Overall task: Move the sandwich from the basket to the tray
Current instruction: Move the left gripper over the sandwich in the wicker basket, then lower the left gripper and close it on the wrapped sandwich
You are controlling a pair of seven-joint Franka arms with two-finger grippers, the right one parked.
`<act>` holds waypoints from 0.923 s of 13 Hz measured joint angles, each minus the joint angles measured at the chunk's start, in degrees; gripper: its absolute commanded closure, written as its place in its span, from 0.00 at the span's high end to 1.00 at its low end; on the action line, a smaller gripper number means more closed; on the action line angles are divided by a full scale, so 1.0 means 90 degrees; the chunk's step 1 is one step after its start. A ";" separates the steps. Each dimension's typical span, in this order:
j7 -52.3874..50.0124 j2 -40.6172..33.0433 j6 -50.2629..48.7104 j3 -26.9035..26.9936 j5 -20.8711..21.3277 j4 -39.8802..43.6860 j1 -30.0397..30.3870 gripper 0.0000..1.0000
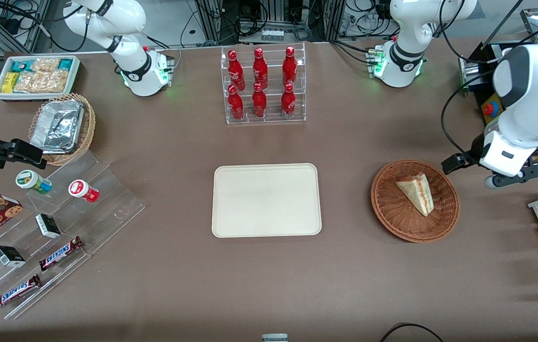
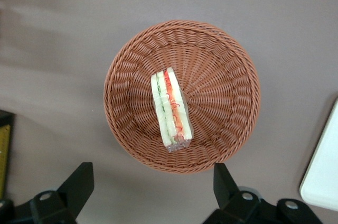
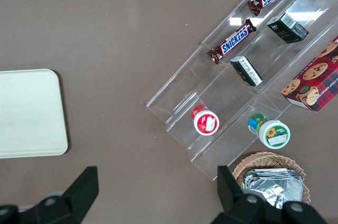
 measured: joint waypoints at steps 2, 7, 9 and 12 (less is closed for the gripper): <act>-0.0464 0.0027 0.0326 -0.0020 0.0000 -0.0308 -0.0009 1.00; -0.1106 0.0352 0.1130 -0.0055 0.0000 -0.0874 -0.0030 1.00; -0.1299 0.0520 0.1451 -0.0062 0.0000 -0.0984 -0.0034 1.00; -0.1392 0.0796 0.1898 -0.0071 0.0000 -0.1123 -0.0039 1.00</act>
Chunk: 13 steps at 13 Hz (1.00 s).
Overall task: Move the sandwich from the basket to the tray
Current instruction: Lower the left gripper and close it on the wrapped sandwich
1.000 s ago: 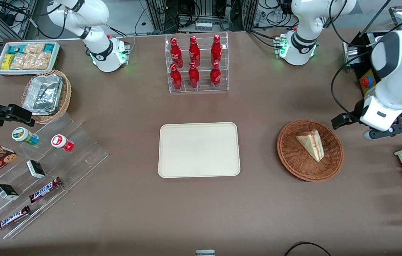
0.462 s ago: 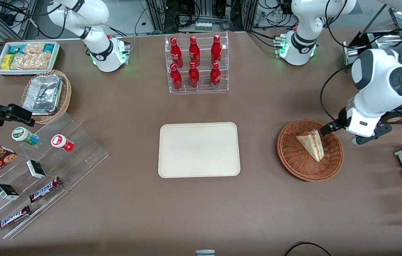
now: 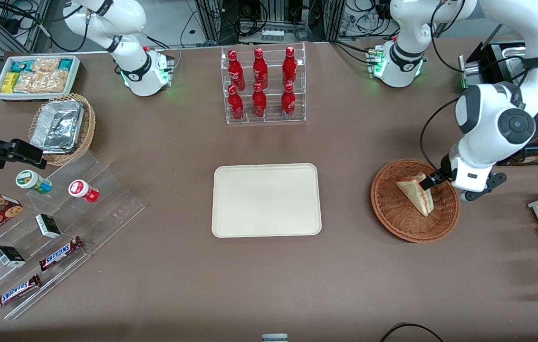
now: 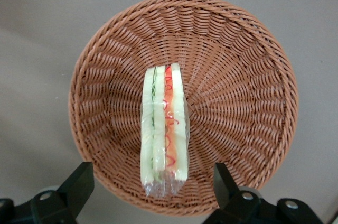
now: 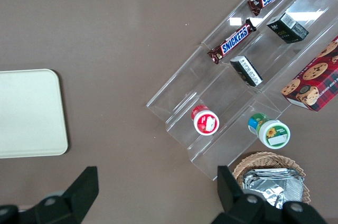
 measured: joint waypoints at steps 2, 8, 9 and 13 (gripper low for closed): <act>-0.0068 0.0157 0.0102 -0.0009 0.0000 -0.0018 -0.0054 1.00; -0.0358 0.0569 0.0484 -0.0027 0.0000 -0.0088 -0.0201 1.00; -0.0361 0.0623 0.0523 -0.0027 0.0000 -0.0095 -0.0201 0.99; -0.0450 0.0836 0.0596 -0.0022 0.0000 -0.0105 -0.0200 0.24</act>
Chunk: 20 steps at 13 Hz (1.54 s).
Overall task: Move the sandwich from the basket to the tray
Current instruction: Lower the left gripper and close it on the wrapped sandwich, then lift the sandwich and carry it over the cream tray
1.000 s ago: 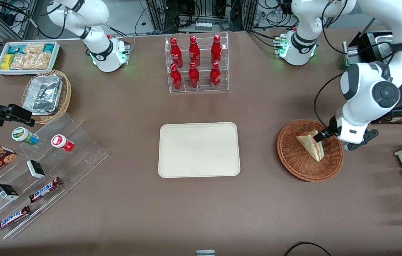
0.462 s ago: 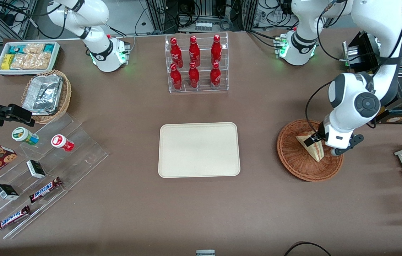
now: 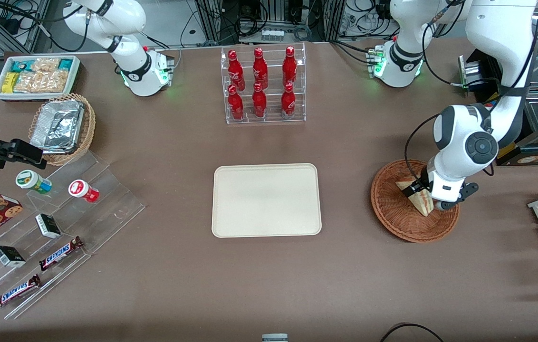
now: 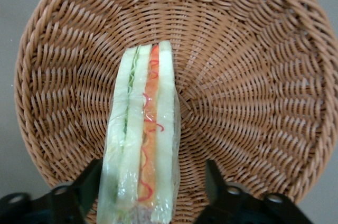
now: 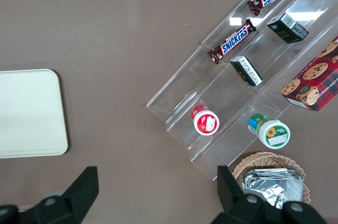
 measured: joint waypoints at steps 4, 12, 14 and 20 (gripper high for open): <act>-0.0125 0.0059 0.0010 0.0022 0.0000 -0.0005 0.0008 0.00; -0.0114 -0.0293 -0.1606 -0.0056 0.0326 0.1026 -0.0359 0.00; -0.0116 -0.0416 -0.2262 -0.0095 0.0337 0.1559 -0.0813 0.00; -0.0188 -0.0004 -0.2454 -0.0192 0.0239 0.2584 -0.2474 0.00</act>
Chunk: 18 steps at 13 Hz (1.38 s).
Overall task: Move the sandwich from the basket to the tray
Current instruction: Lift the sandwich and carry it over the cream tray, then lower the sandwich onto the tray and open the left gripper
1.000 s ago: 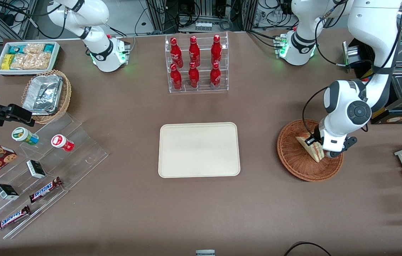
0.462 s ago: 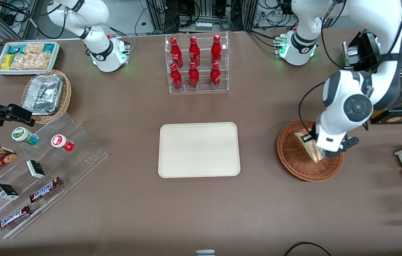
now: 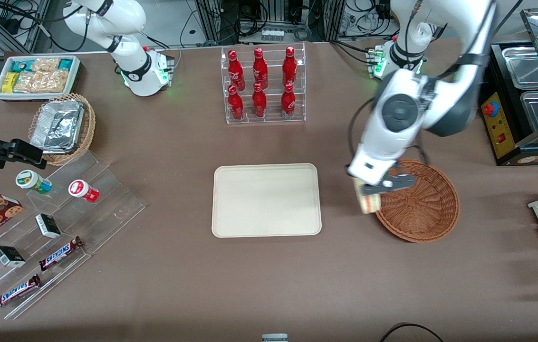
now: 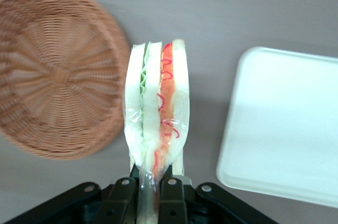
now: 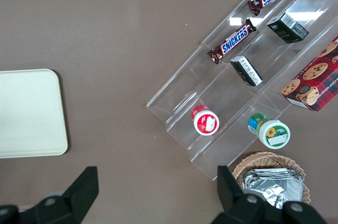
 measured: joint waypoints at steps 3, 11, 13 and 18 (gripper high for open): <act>-0.0002 0.0921 0.0044 -0.0014 -0.0240 0.0921 -0.0593 0.00; 0.0235 0.2709 0.1068 -0.0380 -0.0262 0.2079 -0.0915 0.00; 0.0364 0.2882 0.1112 -0.0417 -0.0297 0.2191 -0.0915 0.00; 0.0712 0.3132 0.1113 -0.0417 -0.0450 0.2288 -0.0904 0.00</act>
